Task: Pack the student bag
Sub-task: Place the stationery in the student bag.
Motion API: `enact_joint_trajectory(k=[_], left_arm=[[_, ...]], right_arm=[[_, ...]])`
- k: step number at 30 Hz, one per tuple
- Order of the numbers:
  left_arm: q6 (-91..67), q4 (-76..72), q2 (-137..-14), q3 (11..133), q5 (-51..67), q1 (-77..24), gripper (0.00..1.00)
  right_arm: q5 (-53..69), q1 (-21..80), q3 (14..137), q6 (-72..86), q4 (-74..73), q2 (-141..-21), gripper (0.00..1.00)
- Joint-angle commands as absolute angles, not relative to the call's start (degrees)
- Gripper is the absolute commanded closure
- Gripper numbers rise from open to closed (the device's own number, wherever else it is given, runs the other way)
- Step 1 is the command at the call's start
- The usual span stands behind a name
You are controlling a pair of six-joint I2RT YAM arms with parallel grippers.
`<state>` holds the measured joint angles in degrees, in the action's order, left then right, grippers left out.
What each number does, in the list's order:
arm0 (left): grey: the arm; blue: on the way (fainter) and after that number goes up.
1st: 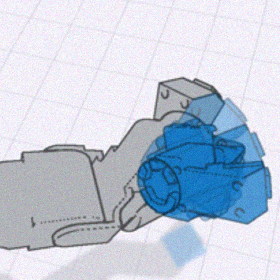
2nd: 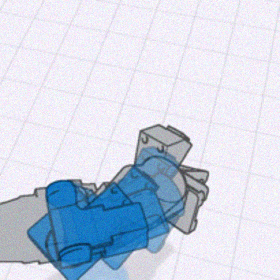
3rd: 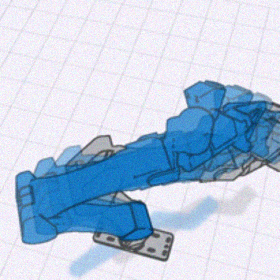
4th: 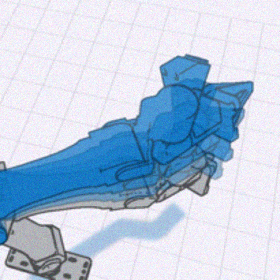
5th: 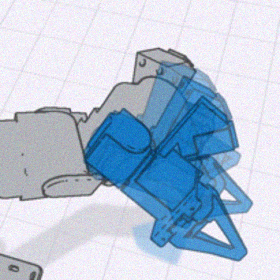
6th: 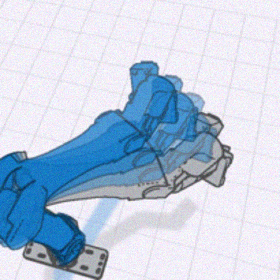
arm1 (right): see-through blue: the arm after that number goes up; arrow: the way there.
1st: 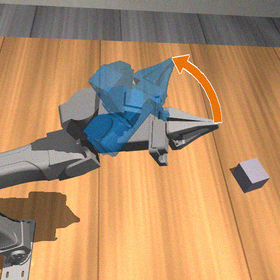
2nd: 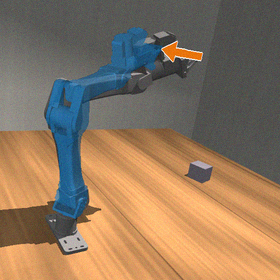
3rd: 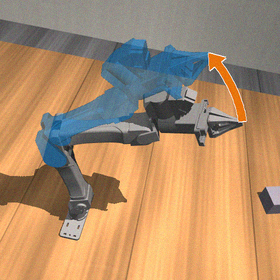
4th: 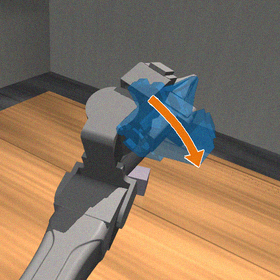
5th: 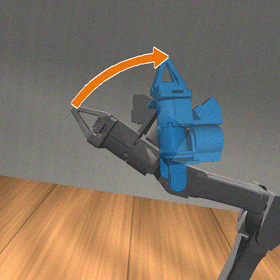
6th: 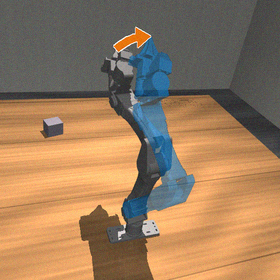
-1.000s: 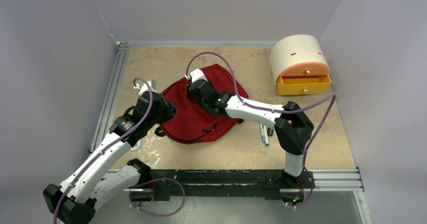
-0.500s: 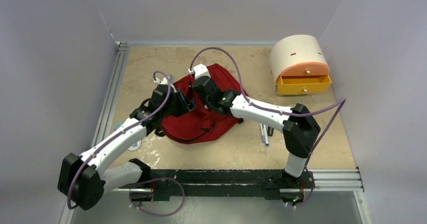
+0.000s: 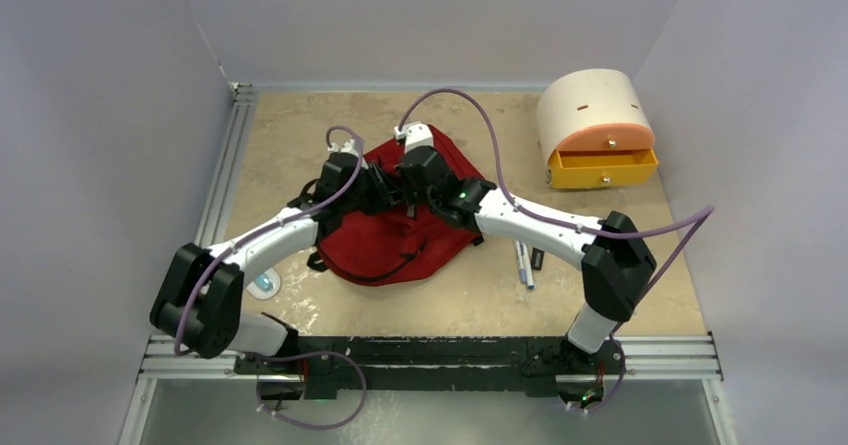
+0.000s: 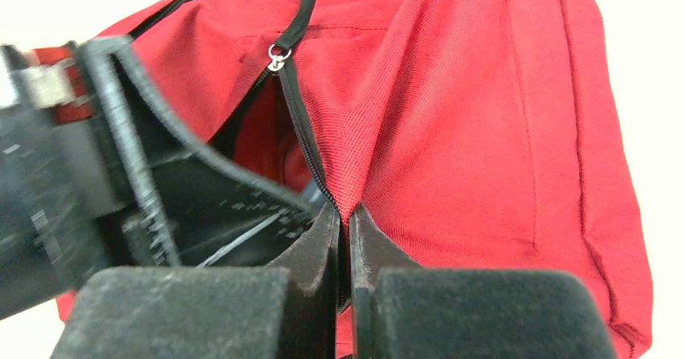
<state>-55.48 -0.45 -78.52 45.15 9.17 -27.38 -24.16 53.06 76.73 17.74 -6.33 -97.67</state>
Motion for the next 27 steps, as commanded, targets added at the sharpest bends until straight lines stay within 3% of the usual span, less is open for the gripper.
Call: enact_joint_trajectory(k=[1,6,8,11,13,22,27], left_arm=[[-55.86,-10.66,-82.38,48.76,12.15,-26.90,1.00],[-54.39,-11.88,-86.28,51.17,12.49,-26.89,0.88],[-53.48,-10.99,-87.24,52.28,12.40,-26.89,0.78],[-52.80,-9.33,-87.35,53.27,11.78,-26.89,0.55],[-52.63,-8.55,-86.66,53.27,11.00,-26.89,0.49],[-50.37,0.92,-80.70,53.51,6.89,-26.89,0.44],[-49.59,7.03,-74.04,52.06,2.86,-26.89,0.44]], right_arm=[[-20.52,53.14,74.98,22.06,1.64,-91.84,0.98],[-18.00,52.54,72.84,24.20,3.07,-90.54,0.97],[-17.59,52.49,72.54,24.50,3.21,-90.46,0.97],[-17.21,52.38,72.06,24.76,3.55,-90.21,0.95],[-17.16,52.20,71.38,24.94,4.04,-89.77,0.94],[-14.80,50.33,69.61,26.15,5.18,-88.78,0.88],[-14.38,49.60,68.94,26.98,5.40,-88.04,0.80]])
